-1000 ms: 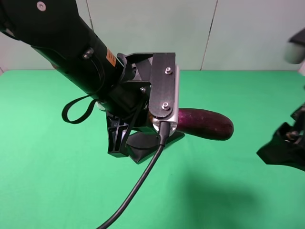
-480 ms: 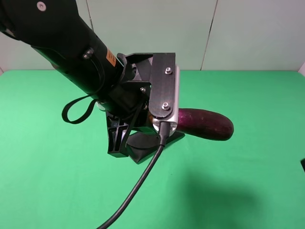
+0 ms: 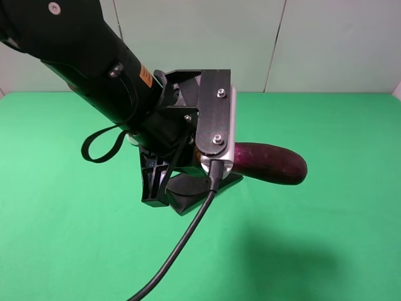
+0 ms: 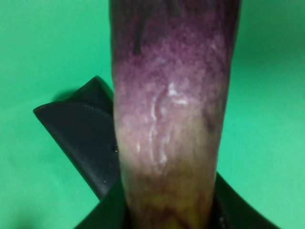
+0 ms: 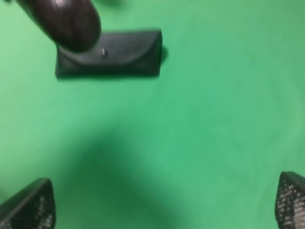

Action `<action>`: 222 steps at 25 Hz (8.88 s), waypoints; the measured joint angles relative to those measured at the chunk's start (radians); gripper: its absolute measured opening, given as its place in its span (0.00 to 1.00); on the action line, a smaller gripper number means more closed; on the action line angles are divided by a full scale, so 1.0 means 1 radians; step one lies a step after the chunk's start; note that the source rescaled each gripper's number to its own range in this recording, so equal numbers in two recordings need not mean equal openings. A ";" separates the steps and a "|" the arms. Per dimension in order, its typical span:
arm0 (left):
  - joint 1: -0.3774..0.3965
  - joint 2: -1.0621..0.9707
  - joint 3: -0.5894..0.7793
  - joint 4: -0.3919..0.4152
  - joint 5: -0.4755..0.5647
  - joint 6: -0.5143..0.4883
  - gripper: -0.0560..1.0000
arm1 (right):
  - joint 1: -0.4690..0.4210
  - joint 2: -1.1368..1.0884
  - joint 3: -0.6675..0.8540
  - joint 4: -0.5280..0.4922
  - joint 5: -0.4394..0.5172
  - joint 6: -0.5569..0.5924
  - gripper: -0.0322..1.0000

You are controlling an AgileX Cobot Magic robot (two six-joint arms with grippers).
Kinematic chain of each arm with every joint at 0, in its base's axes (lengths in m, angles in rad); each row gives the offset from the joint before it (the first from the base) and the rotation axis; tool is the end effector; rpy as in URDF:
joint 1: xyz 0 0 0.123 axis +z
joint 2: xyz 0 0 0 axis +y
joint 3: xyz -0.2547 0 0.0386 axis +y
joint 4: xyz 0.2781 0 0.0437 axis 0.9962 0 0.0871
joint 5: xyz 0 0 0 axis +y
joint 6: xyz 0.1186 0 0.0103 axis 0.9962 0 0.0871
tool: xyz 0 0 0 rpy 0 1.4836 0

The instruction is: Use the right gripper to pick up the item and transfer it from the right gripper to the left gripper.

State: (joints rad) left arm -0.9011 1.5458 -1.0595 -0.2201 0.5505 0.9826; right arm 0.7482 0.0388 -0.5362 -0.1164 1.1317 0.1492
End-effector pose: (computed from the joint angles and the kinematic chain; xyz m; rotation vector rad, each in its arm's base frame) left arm 0.2180 -0.2972 0.1918 1.9131 1.6259 -0.1875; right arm 0.0611 0.0397 0.2812 -0.6206 2.0449 0.3924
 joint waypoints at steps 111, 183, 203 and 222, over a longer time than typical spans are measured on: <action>0.666 -0.217 0.499 0.495 -0.175 -1.247 0.05 | -0.523 -0.045 0.040 0.057 -0.098 -0.027 1.00; 0.666 -0.515 0.276 0.515 0.426 -1.223 1.00 | -0.523 -0.045 0.040 0.057 -0.098 -0.027 1.00; 0.666 -1.408 0.384 0.390 0.624 -1.117 1.00 | -0.523 -0.045 0.040 0.057 -0.098 -0.027 1.00; 0.666 -1.554 0.566 0.205 0.508 -0.983 0.99 | -0.523 -0.045 0.040 0.057 -0.098 -0.027 1.00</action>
State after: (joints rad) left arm -0.2355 -0.0079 -0.4936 -0.0155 1.0586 0.0000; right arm 0.2253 -0.0065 -0.4965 -0.0589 1.0334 0.1219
